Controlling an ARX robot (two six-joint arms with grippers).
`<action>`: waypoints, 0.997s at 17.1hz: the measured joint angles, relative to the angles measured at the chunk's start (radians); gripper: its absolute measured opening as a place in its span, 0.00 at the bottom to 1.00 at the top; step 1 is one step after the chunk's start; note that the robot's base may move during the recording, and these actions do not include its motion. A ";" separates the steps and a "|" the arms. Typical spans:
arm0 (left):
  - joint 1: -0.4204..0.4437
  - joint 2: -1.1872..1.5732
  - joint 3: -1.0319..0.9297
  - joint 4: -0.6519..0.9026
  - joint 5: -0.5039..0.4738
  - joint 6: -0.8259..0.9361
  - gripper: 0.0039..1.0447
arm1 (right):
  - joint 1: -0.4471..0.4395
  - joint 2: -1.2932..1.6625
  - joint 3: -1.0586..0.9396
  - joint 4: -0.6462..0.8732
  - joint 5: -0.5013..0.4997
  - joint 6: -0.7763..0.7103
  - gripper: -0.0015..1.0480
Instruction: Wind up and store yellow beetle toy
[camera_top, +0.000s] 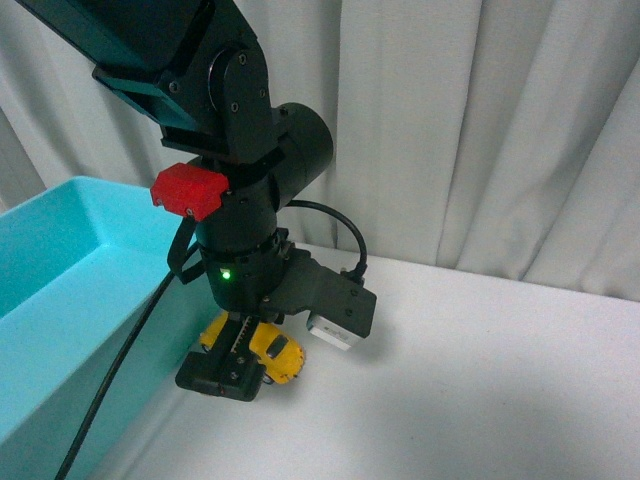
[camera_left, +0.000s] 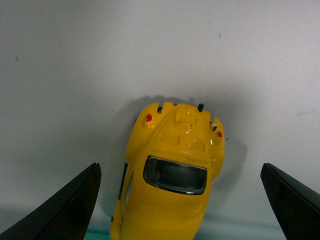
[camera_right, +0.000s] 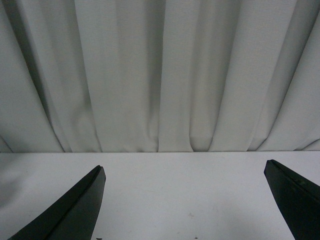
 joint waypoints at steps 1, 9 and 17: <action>0.002 0.011 0.000 0.006 -0.004 -0.075 0.94 | 0.000 0.000 0.000 0.000 0.000 0.000 0.94; 0.004 0.019 0.000 0.027 -0.021 -0.200 0.54 | 0.000 0.000 0.000 0.000 0.000 0.000 0.94; -0.100 -0.056 0.005 -0.065 0.175 0.363 0.40 | 0.000 0.000 0.000 0.000 0.000 0.000 0.94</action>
